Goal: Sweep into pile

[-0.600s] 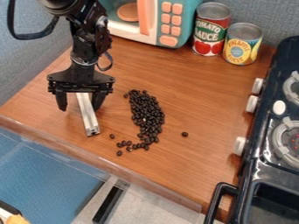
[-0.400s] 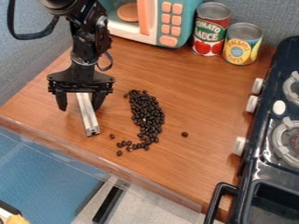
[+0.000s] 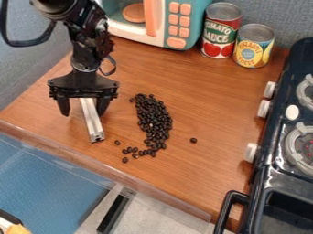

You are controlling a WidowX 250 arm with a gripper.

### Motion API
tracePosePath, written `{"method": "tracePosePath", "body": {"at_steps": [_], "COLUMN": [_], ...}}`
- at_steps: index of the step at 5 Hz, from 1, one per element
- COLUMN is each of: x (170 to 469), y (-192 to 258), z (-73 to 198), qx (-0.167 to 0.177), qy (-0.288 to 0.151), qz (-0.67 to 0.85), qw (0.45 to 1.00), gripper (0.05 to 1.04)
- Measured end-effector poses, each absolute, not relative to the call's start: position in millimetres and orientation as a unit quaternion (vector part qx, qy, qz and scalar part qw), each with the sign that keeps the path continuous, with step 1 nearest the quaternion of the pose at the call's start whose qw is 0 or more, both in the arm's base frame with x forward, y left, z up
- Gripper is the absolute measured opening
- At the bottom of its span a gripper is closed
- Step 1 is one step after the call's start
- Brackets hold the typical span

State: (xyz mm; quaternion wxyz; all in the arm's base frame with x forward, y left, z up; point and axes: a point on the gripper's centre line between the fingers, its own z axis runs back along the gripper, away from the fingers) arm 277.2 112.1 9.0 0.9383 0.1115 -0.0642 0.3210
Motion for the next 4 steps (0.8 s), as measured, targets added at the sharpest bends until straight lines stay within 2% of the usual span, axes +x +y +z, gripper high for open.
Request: {"method": "tracePosePath", "body": {"at_steps": [2, 3, 4], "x": [278, 282, 284], "y": [112, 113, 112], "z": [10, 9, 10], "qx": [0.035, 0.013, 0.012], "qy": [-0.003, 0.017, 0.015], "qz": [0.363, 0.373, 0.381], "qw": [0.931, 0.928, 0.924], "gripper": [0.962, 0.836, 0.525]}}
